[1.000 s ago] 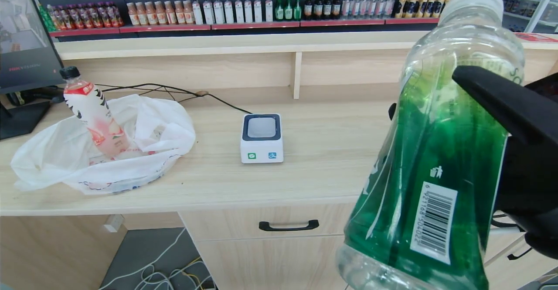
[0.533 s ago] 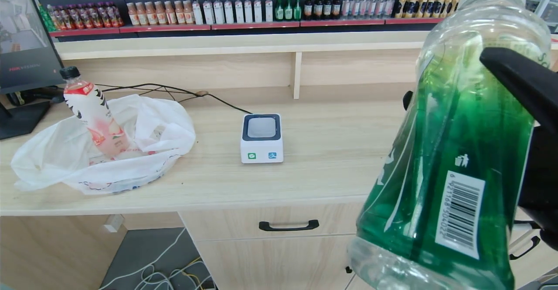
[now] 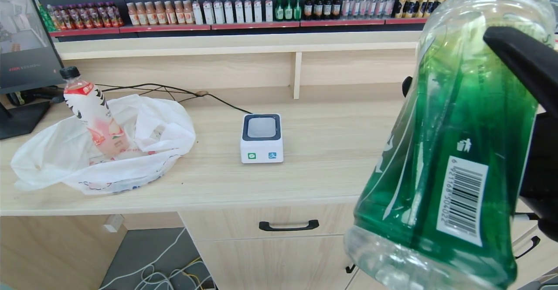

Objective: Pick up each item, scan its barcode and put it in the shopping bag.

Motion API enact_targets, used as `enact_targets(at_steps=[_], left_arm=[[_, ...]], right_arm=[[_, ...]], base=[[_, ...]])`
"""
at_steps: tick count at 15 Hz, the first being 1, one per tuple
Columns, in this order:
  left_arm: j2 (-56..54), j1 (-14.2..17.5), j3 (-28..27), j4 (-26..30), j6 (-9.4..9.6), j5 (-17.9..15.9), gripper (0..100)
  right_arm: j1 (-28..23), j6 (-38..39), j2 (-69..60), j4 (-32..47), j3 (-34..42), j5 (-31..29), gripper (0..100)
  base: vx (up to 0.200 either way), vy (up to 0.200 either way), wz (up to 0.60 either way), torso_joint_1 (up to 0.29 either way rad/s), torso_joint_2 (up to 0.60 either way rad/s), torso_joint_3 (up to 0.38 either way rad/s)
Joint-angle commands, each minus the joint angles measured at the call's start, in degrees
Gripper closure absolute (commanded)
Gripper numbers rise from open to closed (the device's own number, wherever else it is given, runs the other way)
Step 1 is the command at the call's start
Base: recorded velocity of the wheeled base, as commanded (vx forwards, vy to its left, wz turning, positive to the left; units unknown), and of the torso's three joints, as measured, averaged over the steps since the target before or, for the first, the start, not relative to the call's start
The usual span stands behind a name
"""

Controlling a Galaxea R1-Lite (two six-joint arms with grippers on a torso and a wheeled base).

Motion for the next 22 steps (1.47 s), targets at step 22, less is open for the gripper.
enact_targets(at_steps=[22], left_arm=[[0.0, 0.0, 0.0, 0.0, 0.0, 0.0, 0]], right_arm=[[-0.4, -21.9, 9.8, 5.2, -5.0, -0.3, 100]], base=[[0.0, 0.0, 0.0, 0.0, 0.0, 0.0]])
